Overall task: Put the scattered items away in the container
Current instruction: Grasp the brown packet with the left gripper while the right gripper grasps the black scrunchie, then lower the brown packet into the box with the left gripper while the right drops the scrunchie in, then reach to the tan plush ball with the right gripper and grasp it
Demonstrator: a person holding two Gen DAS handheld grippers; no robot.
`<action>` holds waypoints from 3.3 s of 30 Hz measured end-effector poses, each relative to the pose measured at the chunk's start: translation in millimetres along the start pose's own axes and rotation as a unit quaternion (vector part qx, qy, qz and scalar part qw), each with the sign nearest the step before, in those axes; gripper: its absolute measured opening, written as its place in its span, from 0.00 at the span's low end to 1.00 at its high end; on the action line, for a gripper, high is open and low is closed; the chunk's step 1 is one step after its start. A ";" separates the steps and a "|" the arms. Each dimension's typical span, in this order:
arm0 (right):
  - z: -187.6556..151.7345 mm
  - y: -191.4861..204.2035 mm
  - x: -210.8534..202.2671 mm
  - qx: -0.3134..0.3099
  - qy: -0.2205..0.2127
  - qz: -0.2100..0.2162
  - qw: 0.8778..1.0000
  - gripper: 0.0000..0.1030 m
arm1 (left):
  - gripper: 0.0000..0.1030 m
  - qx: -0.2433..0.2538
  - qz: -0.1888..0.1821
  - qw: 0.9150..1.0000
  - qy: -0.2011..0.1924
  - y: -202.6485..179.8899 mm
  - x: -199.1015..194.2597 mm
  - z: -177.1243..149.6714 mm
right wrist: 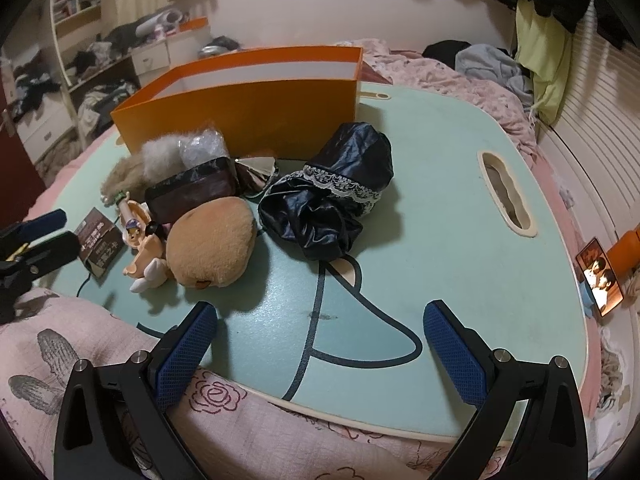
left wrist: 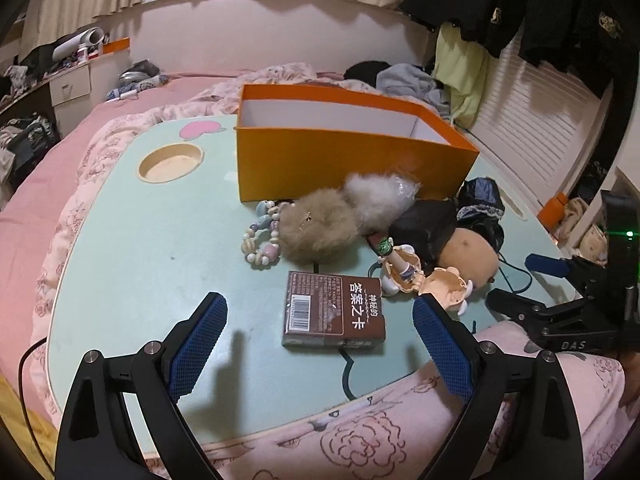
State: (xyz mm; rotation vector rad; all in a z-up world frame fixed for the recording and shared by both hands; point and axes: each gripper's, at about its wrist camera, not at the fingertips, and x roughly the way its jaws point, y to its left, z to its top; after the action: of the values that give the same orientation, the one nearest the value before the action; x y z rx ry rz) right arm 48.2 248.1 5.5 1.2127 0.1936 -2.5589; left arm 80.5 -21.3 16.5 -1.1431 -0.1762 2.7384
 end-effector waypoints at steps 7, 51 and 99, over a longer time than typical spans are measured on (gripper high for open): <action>-0.1 -21.6 -13.1 0.058 -0.031 0.024 0.998 0.97 | 0.67 0.020 0.008 1.000 0.020 -4.9 14.9 0.8; 179.4 -23.6 29.2 0.108 -0.089 0.114 0.984 0.47 | 0.62 0.013 -0.019 0.998 -0.059 -7.5 57.7 168.7; 7.8 0.0 6.2 -0.009 0.014 -0.015 1.000 1.00 | 0.93 -0.004 0.105 0.994 0.032 9.5 20.0 -7.8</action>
State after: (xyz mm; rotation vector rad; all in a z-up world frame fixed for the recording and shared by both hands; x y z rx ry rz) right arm 38.9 244.9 5.7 1.2477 0.2412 -2.5610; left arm 71.1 -26.2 -4.5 -1.3183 -0.0600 2.8784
